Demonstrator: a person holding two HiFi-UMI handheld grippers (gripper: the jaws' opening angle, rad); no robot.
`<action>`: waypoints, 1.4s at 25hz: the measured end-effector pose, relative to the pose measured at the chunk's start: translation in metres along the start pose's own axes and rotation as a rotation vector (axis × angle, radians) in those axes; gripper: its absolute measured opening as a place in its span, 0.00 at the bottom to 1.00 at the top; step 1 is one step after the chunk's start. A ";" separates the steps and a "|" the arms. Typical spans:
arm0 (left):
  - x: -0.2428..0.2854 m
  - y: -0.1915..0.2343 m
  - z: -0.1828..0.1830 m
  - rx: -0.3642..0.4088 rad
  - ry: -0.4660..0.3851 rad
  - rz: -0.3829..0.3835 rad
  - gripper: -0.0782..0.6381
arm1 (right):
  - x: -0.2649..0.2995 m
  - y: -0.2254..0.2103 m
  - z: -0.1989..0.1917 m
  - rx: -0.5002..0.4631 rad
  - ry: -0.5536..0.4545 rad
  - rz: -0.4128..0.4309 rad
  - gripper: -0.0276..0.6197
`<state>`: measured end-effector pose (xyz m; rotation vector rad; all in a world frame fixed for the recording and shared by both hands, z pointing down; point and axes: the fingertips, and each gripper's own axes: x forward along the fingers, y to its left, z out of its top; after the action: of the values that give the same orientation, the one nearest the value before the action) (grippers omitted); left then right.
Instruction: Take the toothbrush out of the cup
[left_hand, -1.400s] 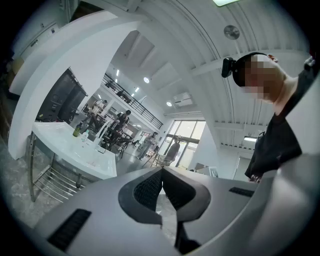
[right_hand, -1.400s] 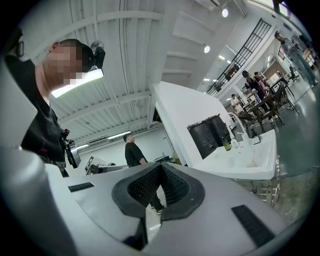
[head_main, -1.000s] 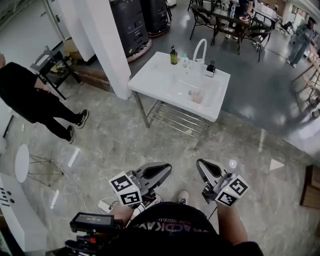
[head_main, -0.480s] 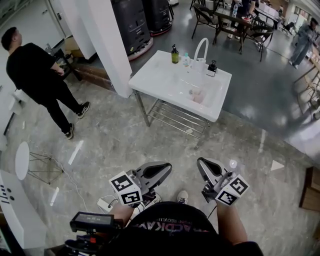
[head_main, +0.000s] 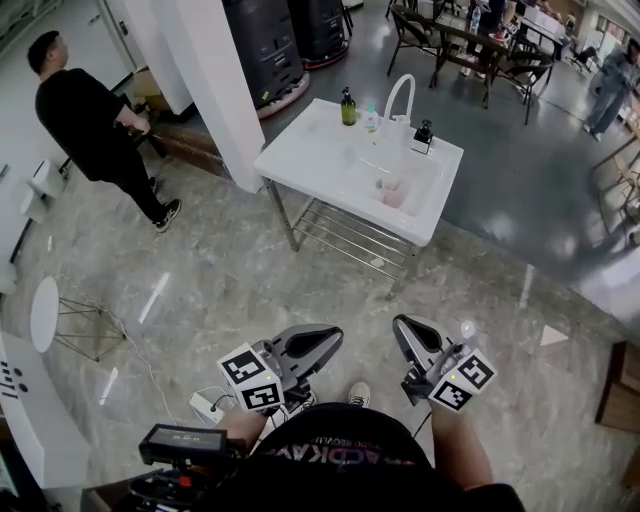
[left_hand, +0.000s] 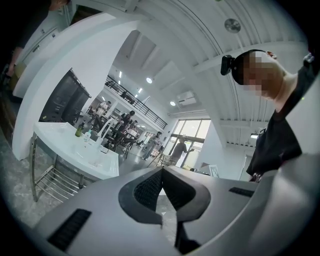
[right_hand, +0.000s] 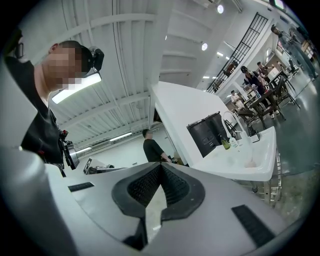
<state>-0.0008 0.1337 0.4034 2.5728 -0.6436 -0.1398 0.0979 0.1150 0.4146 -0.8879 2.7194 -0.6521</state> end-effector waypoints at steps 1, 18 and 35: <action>0.003 -0.001 -0.001 -0.001 -0.002 0.002 0.12 | -0.002 -0.003 0.001 0.001 0.002 0.002 0.06; 0.057 -0.005 0.001 0.027 -0.001 0.014 0.12 | -0.033 -0.055 0.022 0.012 -0.013 -0.006 0.06; 0.055 0.078 0.038 0.018 0.063 -0.126 0.12 | 0.041 -0.087 0.025 0.030 -0.076 -0.157 0.06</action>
<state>0.0079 0.0317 0.4083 2.6234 -0.4618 -0.0947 0.1177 0.0194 0.4310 -1.1044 2.5858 -0.6719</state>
